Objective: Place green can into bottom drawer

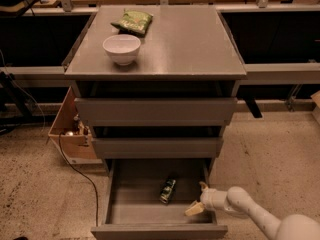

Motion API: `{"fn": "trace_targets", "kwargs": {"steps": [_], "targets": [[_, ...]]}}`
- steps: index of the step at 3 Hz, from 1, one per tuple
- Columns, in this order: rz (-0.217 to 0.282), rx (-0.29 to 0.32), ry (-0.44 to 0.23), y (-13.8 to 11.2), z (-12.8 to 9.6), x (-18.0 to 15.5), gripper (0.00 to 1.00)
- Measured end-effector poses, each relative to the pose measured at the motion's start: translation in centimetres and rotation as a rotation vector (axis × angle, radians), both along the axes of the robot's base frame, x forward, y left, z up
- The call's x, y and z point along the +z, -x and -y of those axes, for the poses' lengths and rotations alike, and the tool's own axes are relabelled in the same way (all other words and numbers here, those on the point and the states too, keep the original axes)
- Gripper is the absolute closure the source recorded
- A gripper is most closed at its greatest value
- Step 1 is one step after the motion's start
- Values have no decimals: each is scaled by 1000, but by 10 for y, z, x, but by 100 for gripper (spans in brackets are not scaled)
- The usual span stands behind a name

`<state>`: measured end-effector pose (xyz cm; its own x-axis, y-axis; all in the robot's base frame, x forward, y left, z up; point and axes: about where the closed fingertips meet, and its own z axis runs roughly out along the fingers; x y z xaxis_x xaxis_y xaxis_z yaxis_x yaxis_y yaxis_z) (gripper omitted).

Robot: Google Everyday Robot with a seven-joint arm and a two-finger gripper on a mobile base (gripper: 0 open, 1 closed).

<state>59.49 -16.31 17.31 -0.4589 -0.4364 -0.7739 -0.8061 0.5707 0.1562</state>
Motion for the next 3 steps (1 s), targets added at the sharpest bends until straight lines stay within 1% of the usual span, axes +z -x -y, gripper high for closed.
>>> {"fn": "trace_targets", "kwargs": {"steps": [1,2,3], "targets": [[58,-64,34,23,45,34,0],[160,-106,69,38,77,82,0],[160,-114,66,46,80,84,0]]}}
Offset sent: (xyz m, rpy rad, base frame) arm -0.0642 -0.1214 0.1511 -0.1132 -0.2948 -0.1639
